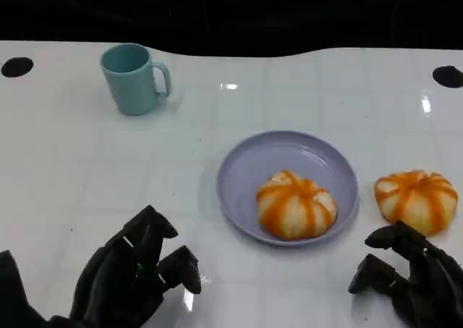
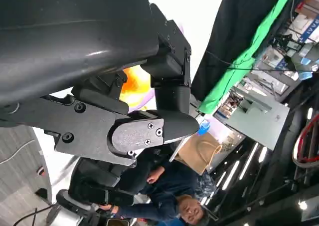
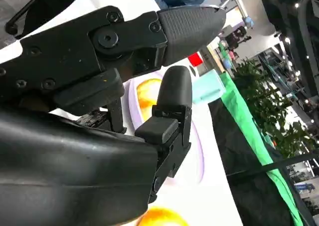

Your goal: Grasp the bread from the table and place it into the plate.

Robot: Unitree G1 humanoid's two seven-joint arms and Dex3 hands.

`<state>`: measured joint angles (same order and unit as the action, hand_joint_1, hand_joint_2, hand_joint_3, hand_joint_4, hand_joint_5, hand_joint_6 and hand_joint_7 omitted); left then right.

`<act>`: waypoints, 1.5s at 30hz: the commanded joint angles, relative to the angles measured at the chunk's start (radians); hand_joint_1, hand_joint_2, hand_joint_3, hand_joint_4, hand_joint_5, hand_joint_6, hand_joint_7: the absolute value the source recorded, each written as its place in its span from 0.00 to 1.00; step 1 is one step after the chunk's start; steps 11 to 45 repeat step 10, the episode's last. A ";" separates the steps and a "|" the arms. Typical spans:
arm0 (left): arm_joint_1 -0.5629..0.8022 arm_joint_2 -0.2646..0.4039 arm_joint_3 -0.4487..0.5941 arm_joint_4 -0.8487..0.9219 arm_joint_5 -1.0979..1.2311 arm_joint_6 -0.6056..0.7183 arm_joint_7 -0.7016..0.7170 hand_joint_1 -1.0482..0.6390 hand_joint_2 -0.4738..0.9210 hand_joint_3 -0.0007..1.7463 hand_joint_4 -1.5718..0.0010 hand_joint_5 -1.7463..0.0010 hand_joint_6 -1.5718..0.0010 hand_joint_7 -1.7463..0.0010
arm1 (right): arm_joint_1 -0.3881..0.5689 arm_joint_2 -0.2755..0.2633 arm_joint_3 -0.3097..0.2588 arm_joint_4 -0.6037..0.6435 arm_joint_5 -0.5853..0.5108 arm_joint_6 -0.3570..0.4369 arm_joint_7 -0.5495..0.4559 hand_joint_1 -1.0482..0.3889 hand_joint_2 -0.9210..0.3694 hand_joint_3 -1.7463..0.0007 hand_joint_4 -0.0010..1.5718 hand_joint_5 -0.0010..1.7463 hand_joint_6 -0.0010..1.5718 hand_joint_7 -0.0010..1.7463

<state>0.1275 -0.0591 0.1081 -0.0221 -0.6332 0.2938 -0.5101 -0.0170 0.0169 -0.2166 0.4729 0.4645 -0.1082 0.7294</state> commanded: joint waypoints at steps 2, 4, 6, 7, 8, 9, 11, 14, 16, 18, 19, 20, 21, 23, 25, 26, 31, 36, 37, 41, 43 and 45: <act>0.007 0.017 -0.005 -0.014 0.005 0.003 -0.002 0.30 1.00 0.23 0.49 0.00 0.65 0.00 | 0.011 -0.018 -0.001 -0.026 0.010 0.021 0.003 0.38 0.00 0.86 0.42 0.86 0.38 0.66; 0.004 0.021 -0.005 -0.014 0.002 0.008 -0.004 0.30 1.00 0.22 0.49 0.00 0.64 0.00 | 0.010 -0.017 -0.002 -0.023 0.009 0.016 0.007 0.38 0.00 0.86 0.42 0.86 0.37 0.66; 0.000 0.023 -0.002 -0.010 -0.001 0.011 -0.005 0.30 1.00 0.23 0.49 0.00 0.65 0.00 | 0.007 -0.017 -0.003 -0.019 0.007 0.011 0.011 0.38 0.00 0.85 0.42 0.87 0.37 0.66; 0.000 0.020 -0.001 -0.012 -0.002 0.012 0.001 0.30 1.00 0.22 0.49 0.00 0.65 0.00 | 0.007 -0.017 -0.002 -0.022 0.004 0.012 0.006 0.38 0.00 0.85 0.42 0.87 0.38 0.66; 0.001 0.019 -0.001 -0.012 -0.001 0.011 0.002 0.30 1.00 0.22 0.49 0.00 0.65 0.00 | 0.008 -0.016 -0.002 -0.024 0.002 0.011 0.002 0.38 0.00 0.85 0.42 0.87 0.38 0.66; 0.002 0.016 -0.002 -0.013 0.004 0.003 0.003 0.30 1.00 0.22 0.49 0.00 0.65 0.00 | 0.008 -0.016 -0.001 -0.023 -0.002 0.005 0.000 0.37 0.00 0.86 0.42 0.87 0.38 0.66; 0.003 0.014 -0.003 -0.012 0.006 -0.001 0.003 0.30 1.00 0.22 0.49 0.00 0.65 0.00 | 0.008 -0.015 -0.001 -0.024 -0.006 0.000 -0.004 0.37 0.00 0.86 0.42 0.87 0.38 0.67; 0.003 0.014 -0.003 -0.012 0.006 -0.001 0.003 0.30 1.00 0.22 0.49 0.00 0.65 0.00 | 0.008 -0.015 -0.001 -0.024 -0.006 0.000 -0.004 0.37 0.00 0.86 0.42 0.87 0.38 0.67; 0.003 0.014 -0.003 -0.012 0.006 -0.001 0.003 0.30 1.00 0.22 0.49 0.00 0.65 0.00 | 0.008 -0.015 -0.001 -0.024 -0.006 0.000 -0.004 0.37 0.00 0.86 0.42 0.87 0.38 0.67; 0.003 0.014 -0.003 -0.012 0.006 -0.001 0.003 0.30 1.00 0.22 0.49 0.00 0.65 0.00 | 0.008 -0.015 -0.001 -0.024 -0.006 0.000 -0.004 0.37 0.00 0.86 0.42 0.87 0.38 0.67; 0.003 0.014 -0.003 -0.012 0.006 -0.001 0.003 0.30 1.00 0.22 0.49 0.00 0.65 0.00 | 0.008 -0.015 -0.001 -0.024 -0.006 0.000 -0.004 0.37 0.00 0.86 0.42 0.87 0.38 0.67; 0.003 0.014 -0.003 -0.012 0.006 -0.001 0.003 0.30 1.00 0.22 0.49 0.00 0.65 0.00 | 0.008 -0.015 -0.001 -0.024 -0.006 0.000 -0.004 0.37 0.00 0.86 0.42 0.87 0.38 0.67; 0.003 0.014 -0.003 -0.012 0.006 -0.001 0.003 0.30 1.00 0.22 0.49 0.00 0.65 0.00 | 0.008 -0.015 -0.001 -0.024 -0.006 0.000 -0.004 0.37 0.00 0.86 0.42 0.87 0.38 0.67; 0.003 0.014 -0.003 -0.012 0.006 -0.001 0.003 0.30 1.00 0.22 0.49 0.00 0.65 0.00 | 0.008 -0.015 -0.001 -0.024 -0.006 0.000 -0.004 0.37 0.00 0.86 0.42 0.87 0.38 0.67; 0.003 0.014 -0.003 -0.012 0.006 -0.001 0.003 0.30 1.00 0.22 0.49 0.00 0.65 0.00 | 0.008 -0.015 -0.001 -0.024 -0.006 0.000 -0.004 0.37 0.00 0.86 0.42 0.87 0.38 0.67; 0.003 0.014 -0.003 -0.012 0.006 -0.001 0.003 0.30 1.00 0.22 0.49 0.00 0.65 0.00 | 0.008 -0.015 -0.001 -0.024 -0.006 0.000 -0.004 0.37 0.00 0.86 0.42 0.87 0.38 0.67; 0.003 0.014 -0.003 -0.012 0.006 -0.001 0.003 0.30 1.00 0.22 0.49 0.00 0.65 0.00 | 0.008 -0.015 -0.001 -0.024 -0.006 0.000 -0.004 0.37 0.00 0.86 0.42 0.87 0.38 0.67; 0.003 0.014 -0.003 -0.012 0.006 -0.001 0.003 0.30 1.00 0.22 0.49 0.00 0.65 0.00 | 0.008 -0.015 -0.001 -0.024 -0.006 0.000 -0.004 0.37 0.00 0.86 0.42 0.87 0.38 0.67; 0.003 0.014 -0.003 -0.012 0.006 -0.001 0.003 0.30 1.00 0.22 0.49 0.00 0.65 0.00 | 0.008 -0.015 -0.001 -0.024 -0.006 0.000 -0.004 0.37 0.00 0.86 0.42 0.87 0.38 0.67; 0.003 0.014 -0.003 -0.012 0.006 -0.001 0.003 0.30 1.00 0.22 0.49 0.00 0.65 0.00 | 0.008 -0.015 -0.001 -0.024 -0.006 0.000 -0.004 0.37 0.00 0.86 0.42 0.87 0.38 0.67; 0.003 0.014 -0.003 -0.012 0.006 -0.001 0.003 0.30 1.00 0.22 0.49 0.00 0.65 0.00 | 0.008 -0.015 -0.001 -0.024 -0.006 0.000 -0.004 0.37 0.00 0.86 0.42 0.87 0.38 0.67; 0.003 0.014 -0.003 -0.012 0.006 -0.001 0.003 0.30 1.00 0.22 0.49 0.00 0.65 0.00 | 0.008 -0.015 -0.001 -0.024 -0.006 0.000 -0.004 0.37 0.00 0.86 0.42 0.87 0.38 0.67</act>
